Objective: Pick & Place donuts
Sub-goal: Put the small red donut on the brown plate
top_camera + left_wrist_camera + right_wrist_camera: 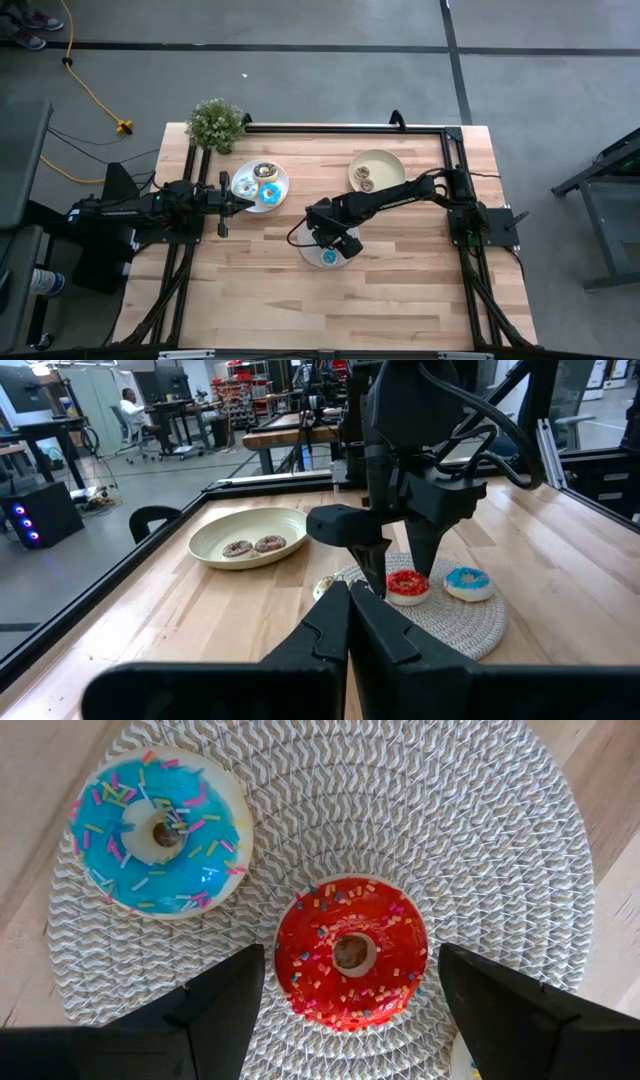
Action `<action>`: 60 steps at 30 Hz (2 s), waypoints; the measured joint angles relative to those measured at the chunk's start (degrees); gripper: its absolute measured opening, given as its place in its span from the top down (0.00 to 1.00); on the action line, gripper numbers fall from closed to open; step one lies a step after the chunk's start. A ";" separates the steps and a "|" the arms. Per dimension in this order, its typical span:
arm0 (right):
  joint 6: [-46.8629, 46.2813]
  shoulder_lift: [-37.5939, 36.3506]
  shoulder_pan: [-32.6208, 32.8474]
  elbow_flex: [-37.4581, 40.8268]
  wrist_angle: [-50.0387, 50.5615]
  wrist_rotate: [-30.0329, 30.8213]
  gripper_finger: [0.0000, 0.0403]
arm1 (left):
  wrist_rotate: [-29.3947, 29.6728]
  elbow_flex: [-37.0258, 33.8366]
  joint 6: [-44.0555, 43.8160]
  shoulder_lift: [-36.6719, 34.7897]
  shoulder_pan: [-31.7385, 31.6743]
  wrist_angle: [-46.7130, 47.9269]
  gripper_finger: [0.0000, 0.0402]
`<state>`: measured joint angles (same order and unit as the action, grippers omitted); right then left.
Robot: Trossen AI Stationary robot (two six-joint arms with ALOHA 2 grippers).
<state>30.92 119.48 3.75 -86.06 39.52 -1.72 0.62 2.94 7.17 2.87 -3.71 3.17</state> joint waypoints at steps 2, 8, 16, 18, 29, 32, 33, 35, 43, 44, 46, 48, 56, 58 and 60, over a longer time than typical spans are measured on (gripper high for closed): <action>0.00 0.00 0.00 0.00 -0.01 0.00 0.28 | 0.00 0.00 0.00 -0.01 0.00 0.01 1.00; -0.01 0.00 0.00 0.00 0.00 0.00 0.28 | 0.00 0.00 0.01 0.00 0.01 0.01 1.00; -0.02 0.00 0.00 0.00 0.03 0.00 0.28 | 0.00 0.00 0.00 0.00 0.01 0.01 1.00; -0.02 0.00 0.00 0.00 0.03 0.00 0.28 | 0.00 0.00 0.01 0.00 0.01 0.01 1.00; -0.48 0.00 -0.07 0.00 0.20 -0.36 0.28 | 0.00 0.00 0.01 0.00 -0.01 0.00 1.00; -0.48 0.00 -0.19 0.00 0.32 -0.38 0.28 | 0.00 0.00 -0.01 -0.01 -0.01 0.01 1.00; -0.48 0.00 -0.26 0.00 0.40 -0.42 0.28 | 0.00 0.00 0.00 0.00 0.00 0.01 1.00; -0.48 0.00 -0.34 0.00 0.50 -0.39 0.30 | 0.00 0.00 0.01 -0.02 0.01 0.01 1.00; -0.48 0.00 -0.39 0.00 0.46 -0.50 0.43 | 0.00 0.00 -0.01 -0.01 -0.01 -0.01 1.00; -0.48 0.00 -0.39 0.00 0.44 -0.48 0.44 | 0.00 0.00 0.00 -0.01 0.00 0.01 1.00; -0.48 0.00 -0.40 0.00 0.11 -0.48 0.47 | 0.00 0.00 0.00 -0.01 0.00 0.00 1.00; -0.48 0.00 -0.48 -0.02 -0.32 -0.48 0.49 | 0.00 0.00 0.01 -0.02 0.01 0.01 1.00; -2.44 -0.32 -0.82 -1.22 0.07 -0.27 0.53 | 0.00 0.00 0.01 0.00 -0.01 0.01 1.00; -2.41 -1.40 -1.00 -1.22 0.18 -0.22 0.53 | 0.00 0.00 0.01 -0.02 0.01 -0.01 1.00; -2.40 -2.82 -1.26 -1.30 0.04 -0.25 0.53 | 0.00 0.00 -0.01 0.00 0.01 0.01 1.00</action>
<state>28.51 116.66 2.49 -87.36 39.57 -1.96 0.62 2.94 7.16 2.87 -3.70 3.18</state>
